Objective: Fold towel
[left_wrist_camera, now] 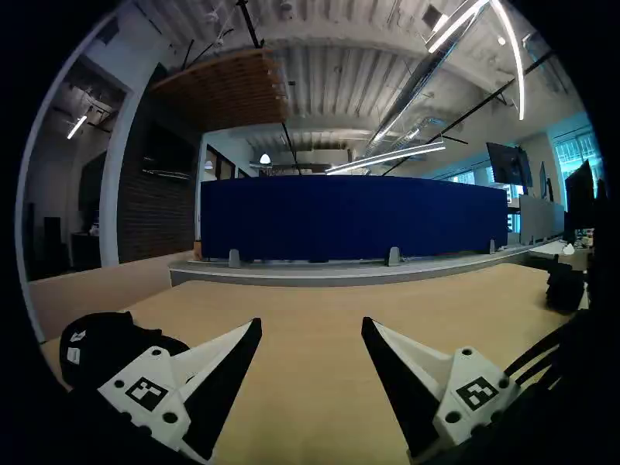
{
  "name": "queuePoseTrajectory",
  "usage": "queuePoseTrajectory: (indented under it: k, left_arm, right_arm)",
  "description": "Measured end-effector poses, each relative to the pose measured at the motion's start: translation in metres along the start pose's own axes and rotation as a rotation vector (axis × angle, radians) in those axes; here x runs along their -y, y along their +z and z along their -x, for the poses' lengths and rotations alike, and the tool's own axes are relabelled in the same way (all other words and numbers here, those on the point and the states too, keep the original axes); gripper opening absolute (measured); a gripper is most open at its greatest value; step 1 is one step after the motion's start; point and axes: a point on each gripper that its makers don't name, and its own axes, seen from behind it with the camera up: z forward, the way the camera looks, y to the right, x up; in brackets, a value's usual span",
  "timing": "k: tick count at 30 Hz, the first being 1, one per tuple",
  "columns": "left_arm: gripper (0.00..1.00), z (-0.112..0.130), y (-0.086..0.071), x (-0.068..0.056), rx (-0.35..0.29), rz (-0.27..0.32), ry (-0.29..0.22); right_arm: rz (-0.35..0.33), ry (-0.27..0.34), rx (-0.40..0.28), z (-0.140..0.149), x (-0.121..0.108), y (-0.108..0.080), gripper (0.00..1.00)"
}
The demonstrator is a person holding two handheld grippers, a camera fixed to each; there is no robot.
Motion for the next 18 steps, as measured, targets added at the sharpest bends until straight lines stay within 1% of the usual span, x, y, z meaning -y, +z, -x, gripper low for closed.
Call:
queuePoseTrajectory:
  k: [5,11,14,18]
  left_arm:
    - [0.96,0.0,0.0,0.0,0.0,0.0,0.0]
    - [0.96,0.0,0.001,0.0,0.0,0.0,0.0]
    - [0.96,0.0,0.001,0.0,0.0,0.0,0.0]
    - [0.96,0.0,0.001,0.0,0.0,0.0,0.0]
  right_arm:
    - [-0.004,-0.059,-0.019,0.002,0.003,-0.004,1.0]
    - [-0.017,-0.11,-0.035,0.004,0.009,-0.007,0.99]
    - [-0.014,-0.125,-0.048,0.004,0.01,-0.009,0.99]
    - [-0.007,-0.129,-0.059,0.002,0.009,-0.011,0.99]
